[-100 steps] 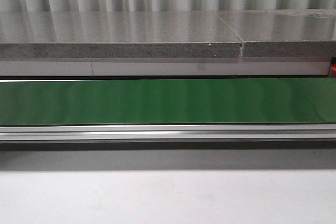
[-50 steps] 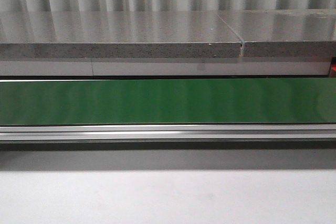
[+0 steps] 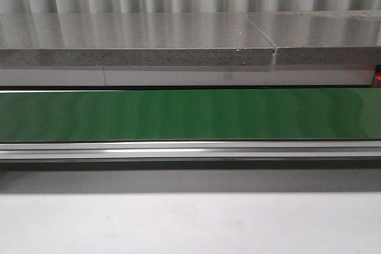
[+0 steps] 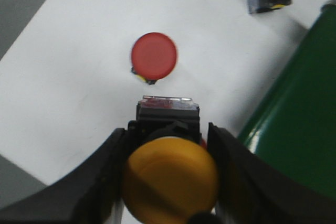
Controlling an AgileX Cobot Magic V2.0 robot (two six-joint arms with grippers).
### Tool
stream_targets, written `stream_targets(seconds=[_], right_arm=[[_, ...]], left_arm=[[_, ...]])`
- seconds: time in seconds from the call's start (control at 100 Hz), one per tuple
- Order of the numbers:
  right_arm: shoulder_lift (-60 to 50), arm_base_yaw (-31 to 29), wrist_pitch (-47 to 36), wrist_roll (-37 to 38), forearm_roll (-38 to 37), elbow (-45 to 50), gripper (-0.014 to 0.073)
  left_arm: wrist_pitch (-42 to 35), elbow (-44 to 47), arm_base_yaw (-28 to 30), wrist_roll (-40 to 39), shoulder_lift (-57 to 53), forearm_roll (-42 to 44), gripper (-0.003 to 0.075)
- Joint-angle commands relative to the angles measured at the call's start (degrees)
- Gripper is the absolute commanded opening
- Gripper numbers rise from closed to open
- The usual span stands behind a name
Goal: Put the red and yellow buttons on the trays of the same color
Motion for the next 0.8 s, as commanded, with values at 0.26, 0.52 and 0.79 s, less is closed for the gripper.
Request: stream_targets(seconds=[0.26,0.52,0.79], right_arm=[[0.5,0.0,-3.5,-0.4,0.2,-1.4,-0.0067],[0.5,0.0,-3.5,-0.4,0.2,-1.4,-0.0067],[0.5,0.0,-3.5,-0.4,0.2,-1.4,-0.0067]], left_arm=[[0.2,-4.9,-13.1,1.2,0.5,-1.0,0.0146],[0.7,-7.3,-17.8,1.2,6.1,-1.0,0.0146],[1.0,-7.9,-18.5,1.3,8.4,-1.3,0.015]])
